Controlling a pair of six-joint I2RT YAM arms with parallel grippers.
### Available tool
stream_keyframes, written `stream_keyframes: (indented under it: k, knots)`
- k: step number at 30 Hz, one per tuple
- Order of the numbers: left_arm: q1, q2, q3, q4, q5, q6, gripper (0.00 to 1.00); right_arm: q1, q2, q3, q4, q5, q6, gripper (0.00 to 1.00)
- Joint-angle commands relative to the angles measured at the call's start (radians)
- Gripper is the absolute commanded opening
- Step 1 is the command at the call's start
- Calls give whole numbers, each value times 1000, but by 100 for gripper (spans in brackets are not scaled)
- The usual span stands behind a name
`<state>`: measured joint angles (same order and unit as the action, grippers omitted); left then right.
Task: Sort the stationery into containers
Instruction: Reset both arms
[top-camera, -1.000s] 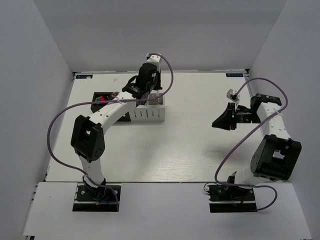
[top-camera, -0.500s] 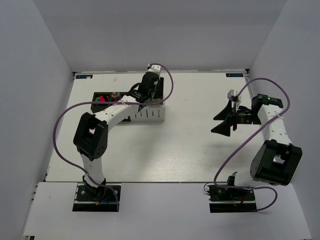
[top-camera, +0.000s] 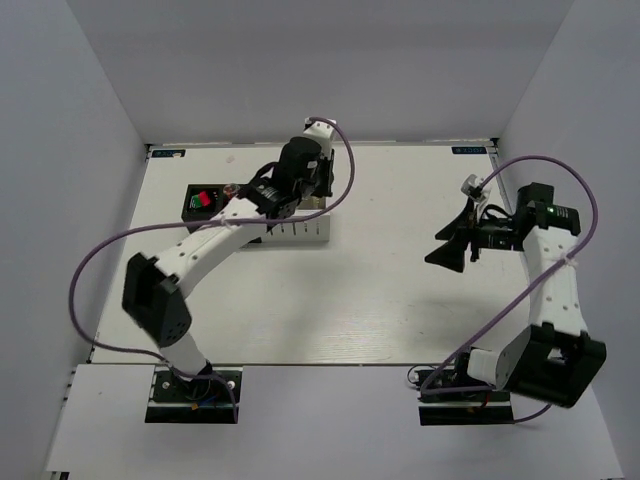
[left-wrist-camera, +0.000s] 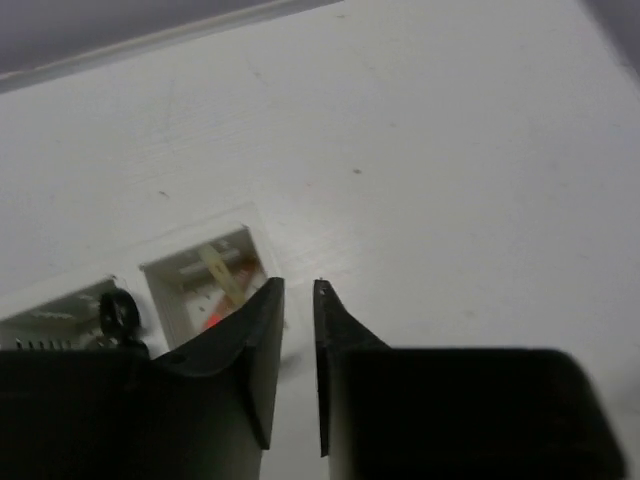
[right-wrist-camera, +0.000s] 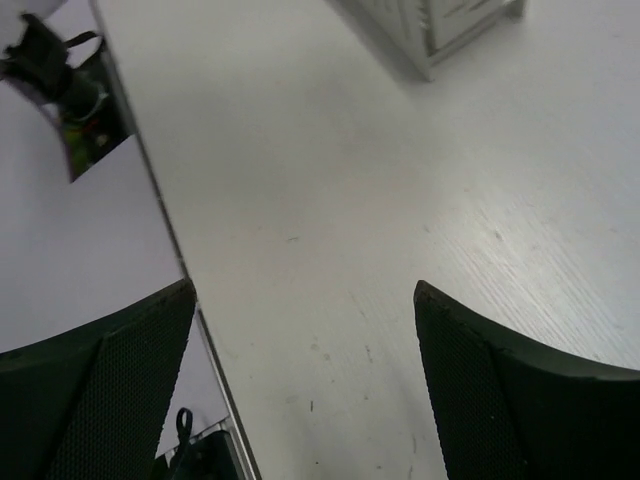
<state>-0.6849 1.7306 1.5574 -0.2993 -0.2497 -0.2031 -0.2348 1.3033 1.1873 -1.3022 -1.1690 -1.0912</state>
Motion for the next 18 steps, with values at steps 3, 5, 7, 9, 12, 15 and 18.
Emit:
stream_keyframes:
  k: [3,5,7,9,12,15,18]
  knots:
    - [-47,-295,-49,-320,176,-61,73,21,-217,8,588,302,600,90]
    - [-54,-396,-129,-470,176,-68,95,37,-277,-2,699,552,713,90]
    - [-56,-482,-221,-512,119,-70,100,64,-263,91,765,737,821,90]
    - [-54,-613,-353,-541,60,-73,100,77,-210,179,703,762,884,90]
    - [-51,-772,-489,-541,23,-82,100,97,-176,248,614,784,974,90]
    - [-50,-882,-562,-560,7,-101,100,100,-289,99,687,698,1045,90]
    - [-50,-946,-596,-577,12,-116,100,115,-343,11,741,631,1045,90]
